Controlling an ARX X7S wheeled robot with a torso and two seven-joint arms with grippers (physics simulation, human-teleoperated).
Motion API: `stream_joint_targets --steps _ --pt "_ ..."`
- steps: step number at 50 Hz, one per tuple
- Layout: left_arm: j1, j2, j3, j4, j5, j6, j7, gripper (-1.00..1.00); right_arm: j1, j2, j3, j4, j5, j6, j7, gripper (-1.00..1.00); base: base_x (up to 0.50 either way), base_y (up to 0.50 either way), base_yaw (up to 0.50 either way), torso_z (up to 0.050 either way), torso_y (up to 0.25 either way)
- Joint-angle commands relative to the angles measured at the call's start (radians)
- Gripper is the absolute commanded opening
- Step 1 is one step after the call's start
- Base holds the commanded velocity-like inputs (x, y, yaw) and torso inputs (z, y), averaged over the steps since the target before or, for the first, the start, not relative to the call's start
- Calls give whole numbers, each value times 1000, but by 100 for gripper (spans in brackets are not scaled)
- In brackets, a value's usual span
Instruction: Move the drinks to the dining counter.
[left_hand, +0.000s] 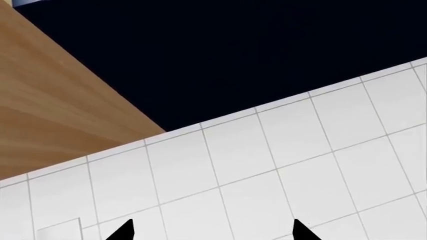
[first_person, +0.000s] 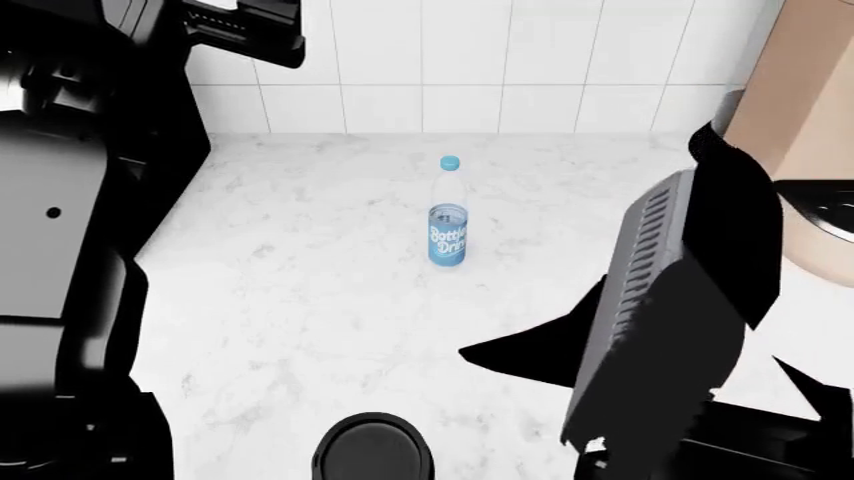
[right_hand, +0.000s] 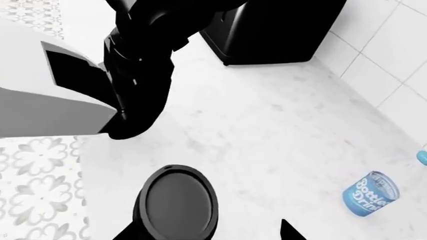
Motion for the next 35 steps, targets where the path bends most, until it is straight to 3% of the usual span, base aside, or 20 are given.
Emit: stream_joint_targets --steps 1,35 --pt "0 1 3 -6 -6 6 -5 100 -32 -4 -1 -16 -11 -13 -14 100 0 0 0 0 0" --pt "-5 -7 12 3 -19 -4 -17 100 -244 15 35 -23 -130 21 -93 100 0 0 0 0 0"
